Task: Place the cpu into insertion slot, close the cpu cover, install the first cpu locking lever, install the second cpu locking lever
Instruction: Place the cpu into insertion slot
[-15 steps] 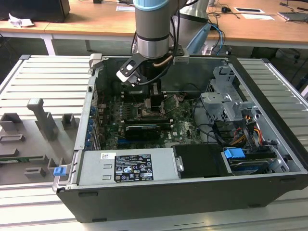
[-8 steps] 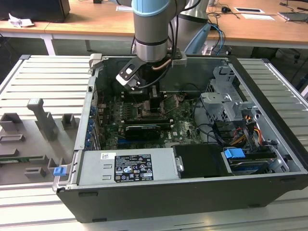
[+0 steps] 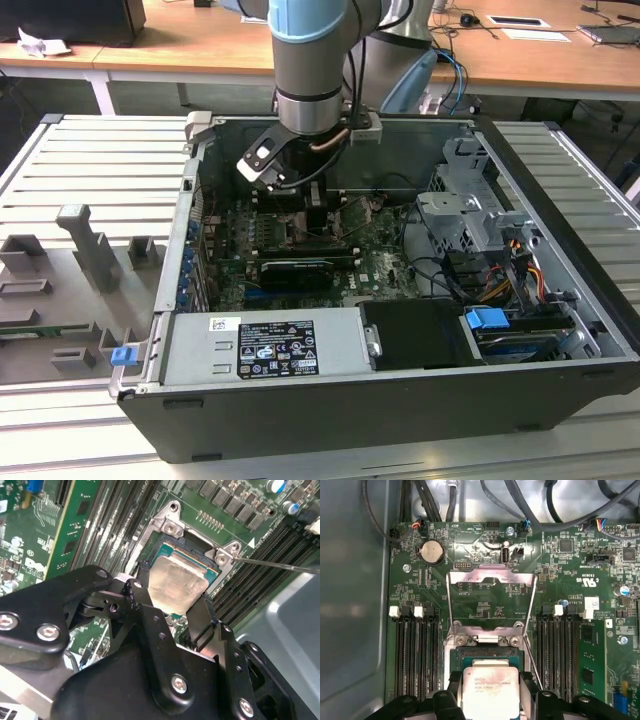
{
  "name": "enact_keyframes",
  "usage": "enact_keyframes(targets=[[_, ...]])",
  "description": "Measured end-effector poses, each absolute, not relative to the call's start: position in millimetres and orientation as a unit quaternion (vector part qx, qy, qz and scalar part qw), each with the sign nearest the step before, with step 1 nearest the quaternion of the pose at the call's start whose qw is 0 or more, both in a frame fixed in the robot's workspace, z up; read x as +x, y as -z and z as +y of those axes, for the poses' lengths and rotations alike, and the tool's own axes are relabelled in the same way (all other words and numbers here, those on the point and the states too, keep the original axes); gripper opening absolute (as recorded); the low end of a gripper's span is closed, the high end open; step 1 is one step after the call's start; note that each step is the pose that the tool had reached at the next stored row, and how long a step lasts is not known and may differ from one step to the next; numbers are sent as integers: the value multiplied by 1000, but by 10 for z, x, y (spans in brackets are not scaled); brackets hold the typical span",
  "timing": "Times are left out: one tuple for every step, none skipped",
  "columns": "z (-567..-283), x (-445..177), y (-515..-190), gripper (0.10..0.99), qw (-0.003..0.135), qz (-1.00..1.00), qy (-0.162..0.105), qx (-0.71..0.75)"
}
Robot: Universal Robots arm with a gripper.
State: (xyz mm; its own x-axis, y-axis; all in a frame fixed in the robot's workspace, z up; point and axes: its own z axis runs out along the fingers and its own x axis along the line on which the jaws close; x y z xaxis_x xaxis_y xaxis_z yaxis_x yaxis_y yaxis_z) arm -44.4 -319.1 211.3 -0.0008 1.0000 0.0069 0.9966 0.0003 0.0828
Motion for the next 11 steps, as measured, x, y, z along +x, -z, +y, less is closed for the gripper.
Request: enact_keyframes(targets=[[-3191,-444,-2105,541,27,706,-32,707],[-3191,-444,-2096,541,27,705,-32,708],[-3191,-444,-2088,541,27,704,-32,709],[-3191,-443,-2079,541,27,702,-32,711],[-3191,-441,-2067,541,27,702,-32,711],[-3190,-434,-2061,541,27,702,-32,711],[-3189,-427,-2055,541,27,702,-31,711],[-3188,-423,-2049,541,27,702,-31,711],[-3187,-421,-2042,541,27,702,-31,711],[-3186,-421,-2035,541,27,702,-31,711],[-3186,-422,-2025,541,27,702,-31,711]])
